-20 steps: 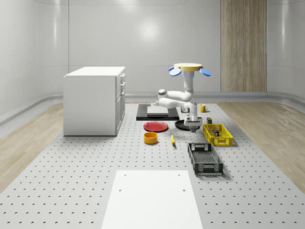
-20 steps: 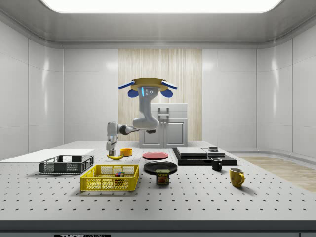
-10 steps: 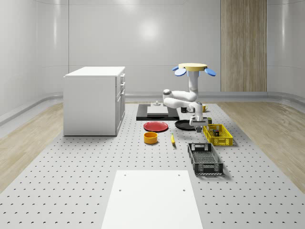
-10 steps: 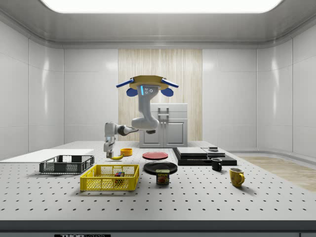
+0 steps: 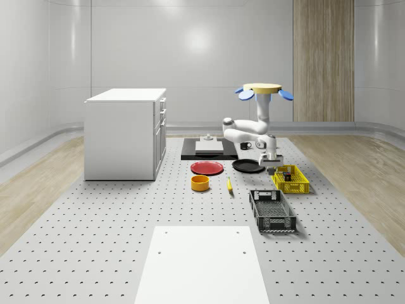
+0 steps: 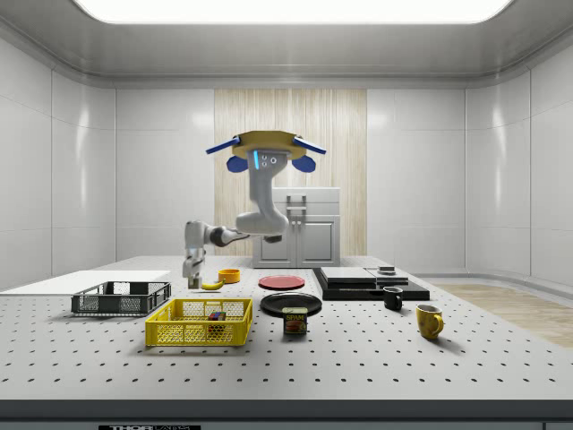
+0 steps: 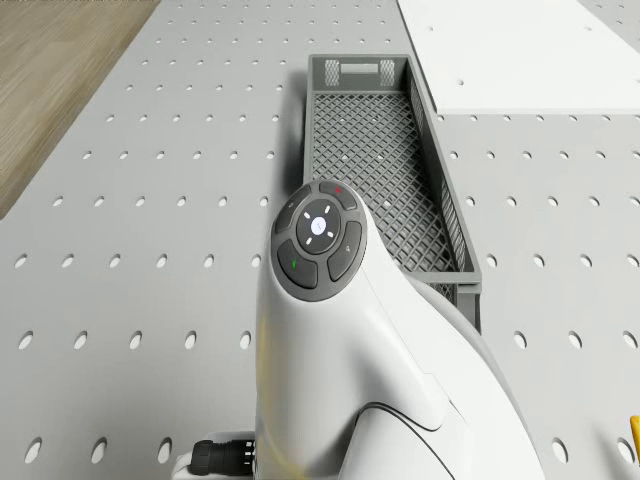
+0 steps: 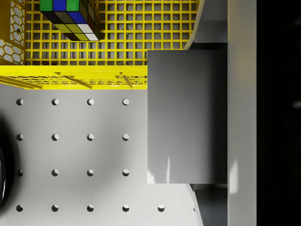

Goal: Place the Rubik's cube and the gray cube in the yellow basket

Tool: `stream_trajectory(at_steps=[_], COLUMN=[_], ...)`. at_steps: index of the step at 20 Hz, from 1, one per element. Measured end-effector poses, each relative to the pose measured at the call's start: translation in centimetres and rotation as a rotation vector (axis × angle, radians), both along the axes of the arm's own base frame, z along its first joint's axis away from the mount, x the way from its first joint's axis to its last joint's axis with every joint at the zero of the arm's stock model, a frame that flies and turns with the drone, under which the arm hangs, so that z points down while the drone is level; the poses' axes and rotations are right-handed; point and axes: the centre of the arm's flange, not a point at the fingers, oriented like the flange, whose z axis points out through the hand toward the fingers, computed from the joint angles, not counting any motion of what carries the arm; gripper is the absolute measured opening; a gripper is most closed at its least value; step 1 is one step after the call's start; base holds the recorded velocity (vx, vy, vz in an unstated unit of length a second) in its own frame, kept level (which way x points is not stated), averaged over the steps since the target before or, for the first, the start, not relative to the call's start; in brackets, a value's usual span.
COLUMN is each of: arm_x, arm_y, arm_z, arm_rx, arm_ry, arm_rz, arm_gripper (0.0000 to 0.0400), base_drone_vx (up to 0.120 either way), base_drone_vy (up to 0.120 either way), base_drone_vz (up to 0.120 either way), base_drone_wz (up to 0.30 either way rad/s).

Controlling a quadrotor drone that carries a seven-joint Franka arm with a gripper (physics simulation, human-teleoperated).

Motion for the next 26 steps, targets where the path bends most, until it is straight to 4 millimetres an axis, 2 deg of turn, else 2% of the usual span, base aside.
stream_trajectory(at_steps=[16,23,26], arm_x=[0.0,0.0,0.0], arm_y=[0.0,0.0,0.0], arm_z=[0.0,0.0,0.0], arm_rx=[0.0,0.0,0.0], arm_ry=[0.0,0.0,0.0], arm_rz=[0.0,0.0,0.0], arm_gripper=[0.025,0.025,0.025], base_drone_vx=[0.0,0.0,0.0], base_drone_vy=[0.12,0.12,0.12], base_drone_vz=[0.002,-0.114,0.0], base_drone_wz=[0.0,0.0,0.0])
